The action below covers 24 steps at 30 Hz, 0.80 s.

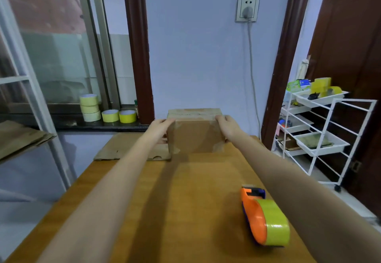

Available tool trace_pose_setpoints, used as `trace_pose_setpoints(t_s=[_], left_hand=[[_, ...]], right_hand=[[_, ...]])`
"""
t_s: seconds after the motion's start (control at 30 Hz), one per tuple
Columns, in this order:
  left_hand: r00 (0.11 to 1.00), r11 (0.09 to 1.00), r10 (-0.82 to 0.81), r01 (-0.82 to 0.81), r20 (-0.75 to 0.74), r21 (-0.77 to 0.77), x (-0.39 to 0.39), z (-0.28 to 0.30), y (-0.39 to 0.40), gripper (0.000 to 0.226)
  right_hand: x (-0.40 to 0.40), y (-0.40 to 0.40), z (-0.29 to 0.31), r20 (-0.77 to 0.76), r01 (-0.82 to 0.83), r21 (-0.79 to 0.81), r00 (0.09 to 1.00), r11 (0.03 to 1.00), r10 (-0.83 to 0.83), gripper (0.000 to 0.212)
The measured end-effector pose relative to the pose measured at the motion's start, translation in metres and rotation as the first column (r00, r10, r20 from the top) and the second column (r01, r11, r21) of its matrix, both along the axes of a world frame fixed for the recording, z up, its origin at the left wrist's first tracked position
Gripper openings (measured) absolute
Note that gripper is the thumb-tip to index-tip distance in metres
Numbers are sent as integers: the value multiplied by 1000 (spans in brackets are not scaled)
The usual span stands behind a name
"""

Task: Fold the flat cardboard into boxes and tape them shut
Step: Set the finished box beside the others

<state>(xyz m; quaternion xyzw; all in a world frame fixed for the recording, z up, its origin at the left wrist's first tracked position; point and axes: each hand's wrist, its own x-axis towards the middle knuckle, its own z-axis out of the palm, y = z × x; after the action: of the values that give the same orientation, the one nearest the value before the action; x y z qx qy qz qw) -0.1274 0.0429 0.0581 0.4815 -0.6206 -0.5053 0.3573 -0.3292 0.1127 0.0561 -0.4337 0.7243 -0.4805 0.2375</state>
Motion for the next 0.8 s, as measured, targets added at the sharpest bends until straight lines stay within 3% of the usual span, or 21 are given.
trace_pose_setpoints(t_s=[0.17, 0.37, 0.6, 0.8], left_hand=[[996, 997, -73, 71, 49, 33, -20, -43, -54, 69], [995, 998, -63, 64, 83, -10, -35, -76, -92, 67], [998, 998, -46, 47, 45, -37, -35, -91, -116, 65], [996, 997, -59, 62, 72, -42, -38, -97, -130, 66]], right_hand=[[-25, -46, -39, 28, 46, 74, 998, 996, -48, 55], [-38, -88, -78, 74, 19, 92, 997, 996, -26, 60], [-37, -112, -98, 51, 20, 7, 998, 1000, -20, 45], [-37, -121, -102, 50, 20, -8, 999, 1000, -19, 54]])
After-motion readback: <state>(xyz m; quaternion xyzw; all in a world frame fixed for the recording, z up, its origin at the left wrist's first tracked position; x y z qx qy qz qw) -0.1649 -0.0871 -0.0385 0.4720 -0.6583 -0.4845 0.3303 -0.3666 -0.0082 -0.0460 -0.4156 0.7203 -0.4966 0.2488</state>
